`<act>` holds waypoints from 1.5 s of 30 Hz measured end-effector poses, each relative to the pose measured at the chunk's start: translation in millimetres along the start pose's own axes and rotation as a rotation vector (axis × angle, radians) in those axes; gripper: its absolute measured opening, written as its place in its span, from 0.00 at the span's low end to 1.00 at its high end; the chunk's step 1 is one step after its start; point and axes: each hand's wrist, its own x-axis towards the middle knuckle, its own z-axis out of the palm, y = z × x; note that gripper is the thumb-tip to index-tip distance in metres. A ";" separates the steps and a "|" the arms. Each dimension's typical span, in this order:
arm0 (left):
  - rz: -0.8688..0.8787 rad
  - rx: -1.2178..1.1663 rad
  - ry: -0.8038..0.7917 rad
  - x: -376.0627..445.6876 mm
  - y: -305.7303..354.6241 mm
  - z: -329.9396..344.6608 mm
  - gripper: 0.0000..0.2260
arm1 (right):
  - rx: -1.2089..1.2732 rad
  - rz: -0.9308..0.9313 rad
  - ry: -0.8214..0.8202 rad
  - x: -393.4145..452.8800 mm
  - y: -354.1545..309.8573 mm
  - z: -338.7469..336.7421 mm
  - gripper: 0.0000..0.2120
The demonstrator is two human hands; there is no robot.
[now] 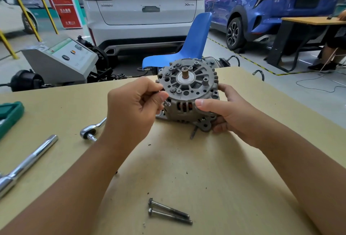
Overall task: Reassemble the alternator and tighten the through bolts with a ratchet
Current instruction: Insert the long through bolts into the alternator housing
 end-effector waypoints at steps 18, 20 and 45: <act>0.015 0.177 -0.067 6.4 1.6 -0.4 0.06 | -0.011 0.027 0.003 -0.7 0.8 0.2 0.44; -0.047 0.161 -0.063 7.2 3.3 -0.7 0.05 | -0.011 0.024 0.000 -1.0 0.3 -0.1 0.44; -0.049 0.244 -0.102 10.5 -0.3 -1.1 0.00 | -0.115 -0.019 0.078 -3.7 0.8 10.6 0.45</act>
